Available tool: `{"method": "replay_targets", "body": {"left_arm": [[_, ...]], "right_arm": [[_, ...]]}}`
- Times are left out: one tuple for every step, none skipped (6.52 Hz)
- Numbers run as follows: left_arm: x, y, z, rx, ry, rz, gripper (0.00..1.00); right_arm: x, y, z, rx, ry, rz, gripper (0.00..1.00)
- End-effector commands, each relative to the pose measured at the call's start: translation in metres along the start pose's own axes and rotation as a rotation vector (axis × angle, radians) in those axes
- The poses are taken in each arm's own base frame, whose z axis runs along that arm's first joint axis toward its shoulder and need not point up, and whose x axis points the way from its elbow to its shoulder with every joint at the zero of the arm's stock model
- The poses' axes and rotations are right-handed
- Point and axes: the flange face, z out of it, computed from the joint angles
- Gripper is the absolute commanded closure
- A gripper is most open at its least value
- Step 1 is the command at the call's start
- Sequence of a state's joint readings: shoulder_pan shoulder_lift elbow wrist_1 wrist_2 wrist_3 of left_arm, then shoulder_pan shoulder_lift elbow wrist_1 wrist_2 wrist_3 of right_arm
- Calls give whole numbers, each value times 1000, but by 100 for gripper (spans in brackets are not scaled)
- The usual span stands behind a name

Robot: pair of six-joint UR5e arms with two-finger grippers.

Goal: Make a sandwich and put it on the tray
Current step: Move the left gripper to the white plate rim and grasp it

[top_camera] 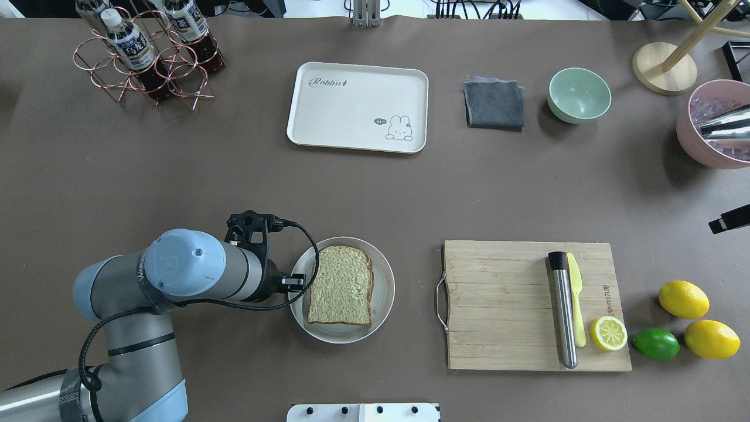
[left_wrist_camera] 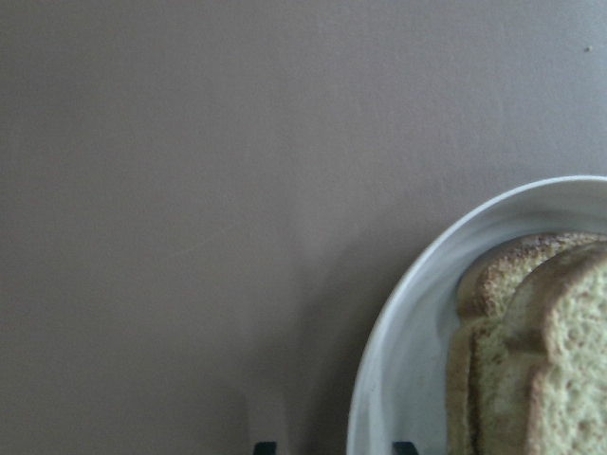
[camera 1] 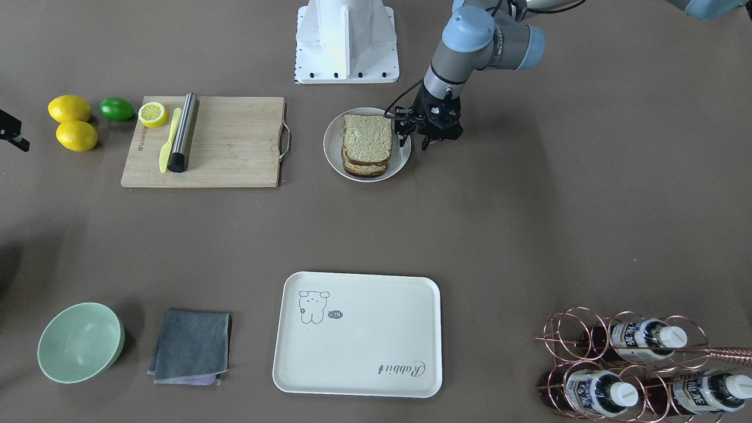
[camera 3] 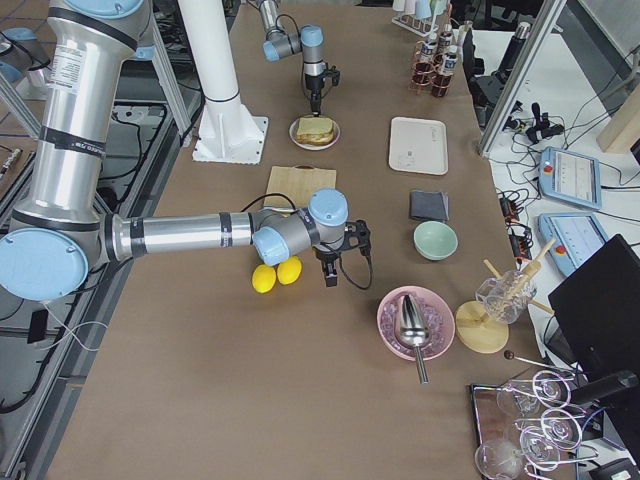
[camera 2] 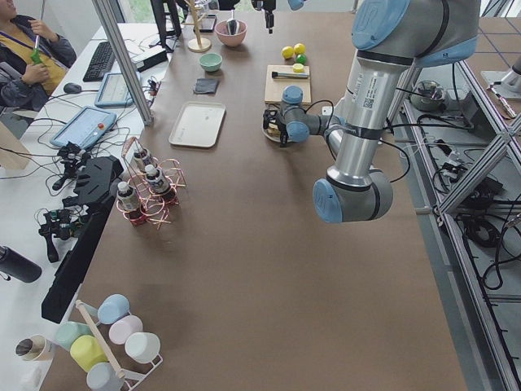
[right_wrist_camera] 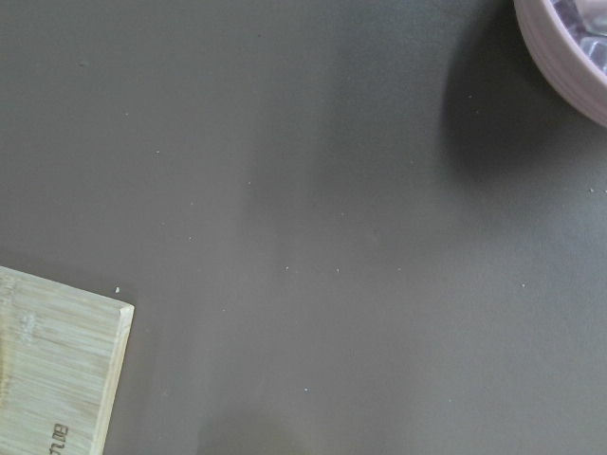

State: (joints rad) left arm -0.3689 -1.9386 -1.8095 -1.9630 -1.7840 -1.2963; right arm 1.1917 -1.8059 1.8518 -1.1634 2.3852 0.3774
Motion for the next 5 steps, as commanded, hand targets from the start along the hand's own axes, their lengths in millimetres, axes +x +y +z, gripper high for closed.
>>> {"method": "replay_targets", "body": {"left_arm": [[-1,0,3,-2,-6,-1,64],[-1,0,3,-3,-4,-2,70],[-1,1,3,-4,-2,-4,85],[1,2,0,-11,6,-3,100],[7,2,-11,-7,29,-3,100]], "right_arm": [[1,1,-2,1,-7,4,1],[2,0,-3,2,-8,6,1],[1,1,-4,-3,-26,8,1],[1,1,-6,2,-26,8,1],[-1,0,-9,5,-34,5,1]]}}
